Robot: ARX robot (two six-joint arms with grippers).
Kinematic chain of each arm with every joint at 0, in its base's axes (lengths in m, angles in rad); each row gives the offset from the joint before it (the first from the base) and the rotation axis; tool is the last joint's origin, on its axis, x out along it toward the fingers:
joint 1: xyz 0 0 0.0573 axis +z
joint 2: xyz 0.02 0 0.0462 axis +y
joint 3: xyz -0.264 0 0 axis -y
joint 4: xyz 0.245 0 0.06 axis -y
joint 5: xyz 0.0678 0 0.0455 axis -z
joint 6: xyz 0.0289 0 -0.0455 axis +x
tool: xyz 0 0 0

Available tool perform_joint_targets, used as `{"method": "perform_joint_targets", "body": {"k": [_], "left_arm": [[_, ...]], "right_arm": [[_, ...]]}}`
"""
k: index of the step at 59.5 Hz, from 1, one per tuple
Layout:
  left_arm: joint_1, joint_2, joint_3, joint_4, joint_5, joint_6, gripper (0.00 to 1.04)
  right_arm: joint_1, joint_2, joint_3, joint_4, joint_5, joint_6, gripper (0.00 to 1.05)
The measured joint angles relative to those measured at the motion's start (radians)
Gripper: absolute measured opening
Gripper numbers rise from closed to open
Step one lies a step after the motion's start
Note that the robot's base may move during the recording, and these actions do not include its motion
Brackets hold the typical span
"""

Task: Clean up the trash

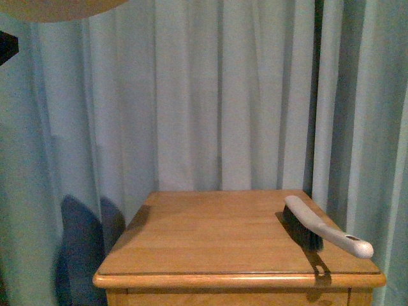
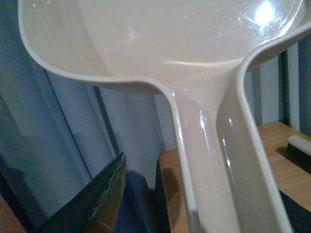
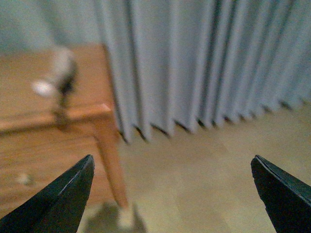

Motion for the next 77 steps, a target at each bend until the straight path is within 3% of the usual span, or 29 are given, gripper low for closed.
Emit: {"method": "perform_joint_targets", "body": {"k": [2,6,15,25,41,55,77], "left_arm": [[0.001,0.0,0.0,0.0,0.0,-0.001,0.63],[0.001,0.0,-0.002,-0.001,0.002,-0.002,0.63],[0.001,0.0,-0.003,-0.002,0.001,-0.003,0.63],[0.001,0.0,-0.003,-0.002,0.001,-0.003,0.63],[0.001,0.0,-0.003,-0.002,0.0,-0.003,0.63],[0.001,0.0,-0.003,-0.002,0.001,-0.003,0.63],[0.001,0.0,-0.003,-0.002,0.001,-0.003,0.63]], "right_arm": [[0.024,0.056,0.018,-0.01,0.054,0.02,0.97],[0.033,0.148,0.057,0.008,0.048,0.043,0.97],[-0.012,0.373,0.23,0.126,-0.133,0.049,0.97],[-0.064,0.701,0.487,0.131,-0.329,0.049,0.97],[-0.069,1.197,0.903,-0.026,-0.449,0.051,0.97],[-0.035,1.484,1.149,-0.113,-0.444,0.105,0.97],[0.042,1.7,1.304,-0.119,-0.436,0.185,0.97]]}}
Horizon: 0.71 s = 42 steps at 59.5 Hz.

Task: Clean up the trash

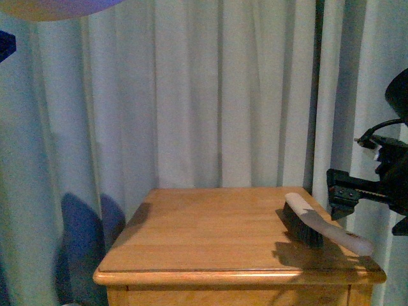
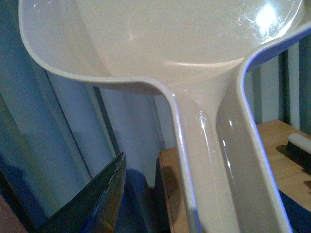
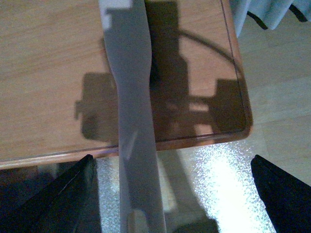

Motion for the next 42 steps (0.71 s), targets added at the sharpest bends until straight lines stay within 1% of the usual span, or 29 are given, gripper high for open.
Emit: {"method": "perform_joint_targets", "body": {"k": [21,27,32,34,37,42], "left_arm": [[0.0,0.0,0.0,0.0,0.0,0.0,0.63],[0.0,0.0,0.0,0.0,0.0,0.0,0.63],[0.0,0.0,0.0,0.0,0.0,0.0,0.63],[0.0,0.0,0.0,0.0,0.0,0.0,0.63],[0.0,0.0,0.0,0.0,0.0,0.0,0.63],[0.0,0.0,0.0,0.0,0.0,0.0,0.63]], "right_arm": [[0.035,0.103,0.064,-0.001,0.012,0.04,0.97],[0.04,0.112,0.065,-0.001,0.012,0.045,0.84],[0.043,0.116,0.065,-0.001,0.012,0.048,0.71],[0.043,0.117,0.065,0.0,0.012,0.048,0.68],[0.043,0.118,0.065,0.003,0.016,0.049,0.59],[0.043,0.118,0.065,0.005,0.017,0.049,0.48]]}}
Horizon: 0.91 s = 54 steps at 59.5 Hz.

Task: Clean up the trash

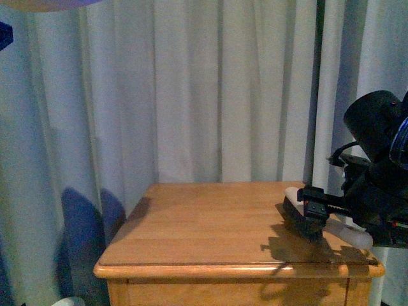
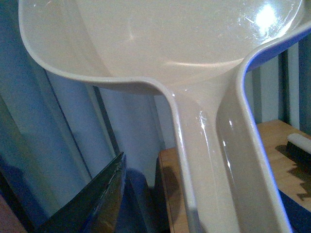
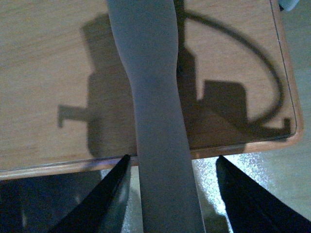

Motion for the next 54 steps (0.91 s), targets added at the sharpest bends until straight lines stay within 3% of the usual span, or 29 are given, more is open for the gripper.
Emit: {"method": "perform_joint_targets", "body": {"k": [8,13,33,54], "left_arm": [[0.0,0.0,0.0,0.0,0.0,0.0,0.63],[0.0,0.0,0.0,0.0,0.0,0.0,0.63],[0.0,0.0,0.0,0.0,0.0,0.0,0.63],[0.0,0.0,0.0,0.0,0.0,0.0,0.63]], "right_arm": [[0.0,0.0,0.0,0.003,-0.001,-0.003,0.28],[0.0,0.0,0.0,0.008,0.005,-0.003,0.22],[0.0,-0.078,-0.074,0.123,0.035,-0.067,0.21],[0.001,-0.628,-0.534,0.521,0.137,-0.249,0.21]]}}
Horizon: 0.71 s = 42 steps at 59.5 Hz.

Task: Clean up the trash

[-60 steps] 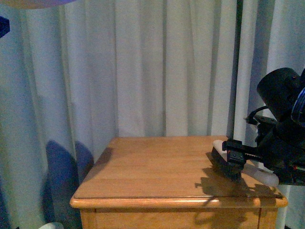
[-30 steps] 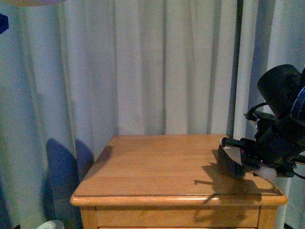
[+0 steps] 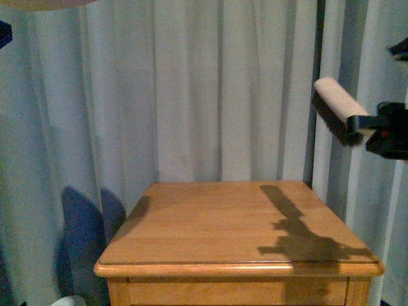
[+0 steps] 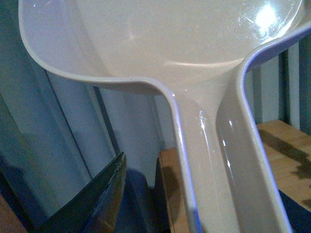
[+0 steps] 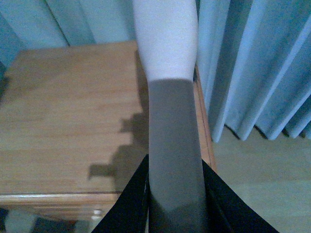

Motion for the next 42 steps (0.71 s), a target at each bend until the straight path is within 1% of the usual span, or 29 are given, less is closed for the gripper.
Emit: {"method": "perform_joint_targets", "body": {"k": [6,9,24,36,42], "left_arm": [[0.0,0.0,0.0,0.0,0.0,0.0,0.63],[0.0,0.0,0.0,0.0,0.0,0.0,0.63],[0.0,0.0,0.0,0.0,0.0,0.0,0.63],[0.0,0.0,0.0,0.0,0.0,0.0,0.63],[0.0,0.0,0.0,0.0,0.0,0.0,0.63]], "right_arm": [[0.0,-0.166,-0.124,0.088,0.05,-0.051,0.21],[0.0,-0.241,-0.171,0.102,0.065,-0.068,0.21],[-0.001,-0.606,-0.318,0.045,0.14,-0.084,0.21],[0.014,-0.666,-0.345,0.005,0.196,-0.089,0.21],[0.014,-0.664,-0.346,0.0,0.203,-0.081,0.21]]}}
